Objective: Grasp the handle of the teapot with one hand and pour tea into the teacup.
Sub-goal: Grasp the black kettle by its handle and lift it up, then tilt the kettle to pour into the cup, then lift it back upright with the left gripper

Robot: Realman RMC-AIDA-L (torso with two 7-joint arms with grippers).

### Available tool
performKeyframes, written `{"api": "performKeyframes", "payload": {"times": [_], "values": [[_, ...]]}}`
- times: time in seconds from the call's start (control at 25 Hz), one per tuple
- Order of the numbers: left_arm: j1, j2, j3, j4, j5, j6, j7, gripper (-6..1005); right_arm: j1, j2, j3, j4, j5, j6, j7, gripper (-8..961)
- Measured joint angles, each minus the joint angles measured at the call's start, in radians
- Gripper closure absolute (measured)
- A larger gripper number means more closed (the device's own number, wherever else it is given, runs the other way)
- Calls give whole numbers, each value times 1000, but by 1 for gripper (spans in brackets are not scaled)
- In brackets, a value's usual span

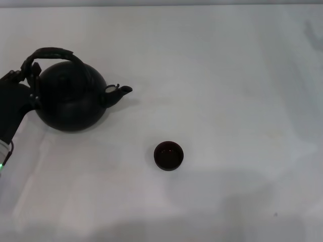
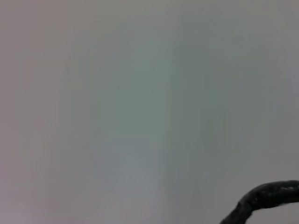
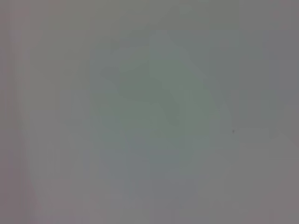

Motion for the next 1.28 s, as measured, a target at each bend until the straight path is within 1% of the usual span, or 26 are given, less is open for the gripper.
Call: {"api": "performKeyframes", "payload": {"times": [0.08, 0.28, 0.4, 0.56, 0.64, 0.68, 0.72, 0.76, 1.0, 1.28], "values": [[0, 0, -1, 2, 0, 8, 0, 795, 0, 0, 0, 0, 0, -4, -1, 124], [-13, 2, -1, 5, 1, 61, 0, 901, 0, 1, 0, 0, -4, -10, -2, 124], [-31, 3, 6, 0, 6, 123, 0, 901, 0, 2, 0, 0, -4, -10, -2, 124], [-50, 5, 7, -3, 25, 148, 0, 902, 0, 2, 0, 0, -6, -11, -2, 124], [-70, 9, 7, -15, 72, 153, 7, 902, 0, 2, 0, 0, -7, -12, -2, 124], [-83, 9, 7, -27, 116, 153, 19, 901, 0, 2, 0, 0, -7, -15, -2, 124], [-83, 9, 7, -27, 116, 153, 19, 901, 0, 2, 0, 0, -7, -15, -2, 124], [-102, 9, 8, -40, 181, 154, 70, 901, 0, 2, -1, 0, -8, -18, -2, 124], [-118, 7, 8, -37, 232, 155, 208, 902, 1, 2, -2, 1, -8, -23, -2, 124], [-130, 10, 8, -46, 298, 156, 234, 901, 2, 2, -2, 2, -8, -24, -2, 124]]}}
